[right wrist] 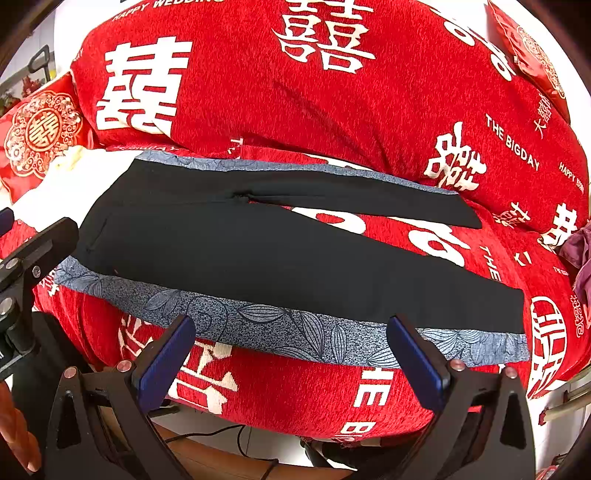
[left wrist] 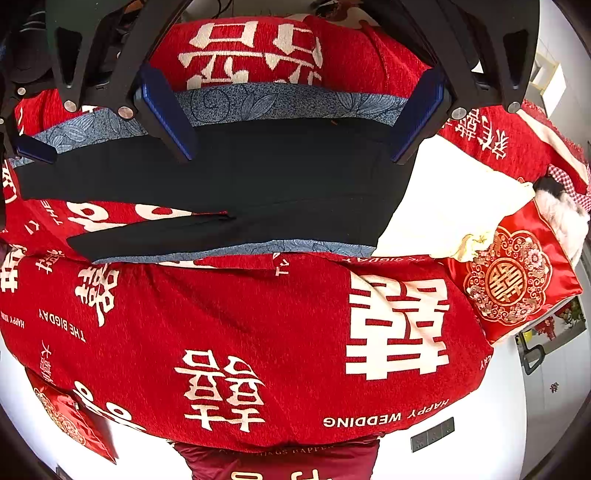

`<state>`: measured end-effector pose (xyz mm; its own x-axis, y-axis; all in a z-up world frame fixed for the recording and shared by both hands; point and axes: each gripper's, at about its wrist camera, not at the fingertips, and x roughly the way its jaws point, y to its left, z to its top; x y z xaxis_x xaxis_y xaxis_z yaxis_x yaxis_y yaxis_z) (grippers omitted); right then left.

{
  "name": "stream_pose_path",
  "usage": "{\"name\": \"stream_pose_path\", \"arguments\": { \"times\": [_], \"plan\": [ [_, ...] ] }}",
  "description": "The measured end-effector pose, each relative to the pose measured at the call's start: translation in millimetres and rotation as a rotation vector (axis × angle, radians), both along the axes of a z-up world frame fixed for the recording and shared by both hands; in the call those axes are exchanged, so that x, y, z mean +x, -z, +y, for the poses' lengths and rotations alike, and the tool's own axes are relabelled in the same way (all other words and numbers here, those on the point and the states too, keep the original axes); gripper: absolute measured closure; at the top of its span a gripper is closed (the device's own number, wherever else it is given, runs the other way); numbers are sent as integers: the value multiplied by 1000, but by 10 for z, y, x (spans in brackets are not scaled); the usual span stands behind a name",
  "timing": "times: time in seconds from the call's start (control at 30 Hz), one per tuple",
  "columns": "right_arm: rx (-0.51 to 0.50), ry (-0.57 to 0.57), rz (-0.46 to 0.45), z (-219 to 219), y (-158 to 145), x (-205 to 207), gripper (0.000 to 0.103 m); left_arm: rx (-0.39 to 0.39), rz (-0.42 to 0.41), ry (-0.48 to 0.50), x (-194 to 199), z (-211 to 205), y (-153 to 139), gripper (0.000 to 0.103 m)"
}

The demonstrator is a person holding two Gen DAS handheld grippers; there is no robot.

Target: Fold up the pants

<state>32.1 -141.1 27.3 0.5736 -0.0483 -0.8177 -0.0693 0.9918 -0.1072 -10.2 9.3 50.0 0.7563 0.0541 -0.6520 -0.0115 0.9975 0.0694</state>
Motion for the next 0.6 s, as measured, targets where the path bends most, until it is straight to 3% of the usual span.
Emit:
{"name": "stream_pose_path", "arguments": {
  "times": [0.13, 0.47, 0.6],
  "plan": [
    [2, 1, 3, 21, 35, -8, 0, -6, 13, 7, 19, -12, 65, 0],
    [14, 11, 60, -147, 393, 30, 0, -66, 318, -7, 310, 179, 668, 0],
    [98, 15, 45, -346, 470, 17, 0, -77, 388, -17, 404, 242, 843, 0]
  ]
}}
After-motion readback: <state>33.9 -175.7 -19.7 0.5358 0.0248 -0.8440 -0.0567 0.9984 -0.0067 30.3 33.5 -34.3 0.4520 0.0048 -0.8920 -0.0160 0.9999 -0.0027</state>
